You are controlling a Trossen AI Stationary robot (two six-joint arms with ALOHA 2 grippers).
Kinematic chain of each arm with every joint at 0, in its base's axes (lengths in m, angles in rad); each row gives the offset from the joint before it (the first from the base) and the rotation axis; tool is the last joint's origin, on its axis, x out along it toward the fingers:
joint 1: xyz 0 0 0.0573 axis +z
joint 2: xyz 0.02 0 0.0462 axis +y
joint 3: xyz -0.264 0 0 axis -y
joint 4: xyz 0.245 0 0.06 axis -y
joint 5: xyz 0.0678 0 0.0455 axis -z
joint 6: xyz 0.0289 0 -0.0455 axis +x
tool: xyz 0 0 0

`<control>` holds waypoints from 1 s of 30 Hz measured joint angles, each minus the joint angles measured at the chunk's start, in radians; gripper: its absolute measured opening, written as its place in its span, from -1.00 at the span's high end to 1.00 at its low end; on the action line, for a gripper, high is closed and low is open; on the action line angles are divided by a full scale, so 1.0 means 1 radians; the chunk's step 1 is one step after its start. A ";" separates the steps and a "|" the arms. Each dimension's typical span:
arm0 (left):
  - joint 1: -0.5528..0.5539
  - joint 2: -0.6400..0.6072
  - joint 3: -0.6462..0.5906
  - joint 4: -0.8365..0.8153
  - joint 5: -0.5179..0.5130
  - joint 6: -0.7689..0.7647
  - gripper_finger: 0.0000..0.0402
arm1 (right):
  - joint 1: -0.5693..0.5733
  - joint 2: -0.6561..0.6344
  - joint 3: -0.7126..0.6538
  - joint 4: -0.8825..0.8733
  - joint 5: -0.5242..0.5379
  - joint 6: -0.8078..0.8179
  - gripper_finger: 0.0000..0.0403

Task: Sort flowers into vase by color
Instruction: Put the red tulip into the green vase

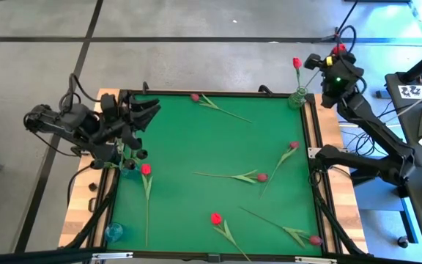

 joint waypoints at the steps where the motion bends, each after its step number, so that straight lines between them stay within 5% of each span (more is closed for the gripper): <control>1: 0.002 0.000 0.000 0.007 0.000 0.000 0.41 | 0.000 0.008 0.000 0.001 0.003 0.000 0.95; 9: -0.005 0.000 0.000 0.027 0.001 -0.024 0.41 | 0.000 0.076 0.000 -0.007 0.052 0.026 0.91; 18: -0.004 0.000 0.000 0.026 -0.001 -0.022 0.41 | 0.000 0.121 0.000 -0.106 0.107 0.112 0.58; 30: 0.011 0.000 0.000 0.014 -0.003 -0.019 0.41 | 0.000 0.077 0.001 -0.217 -0.023 0.184 0.05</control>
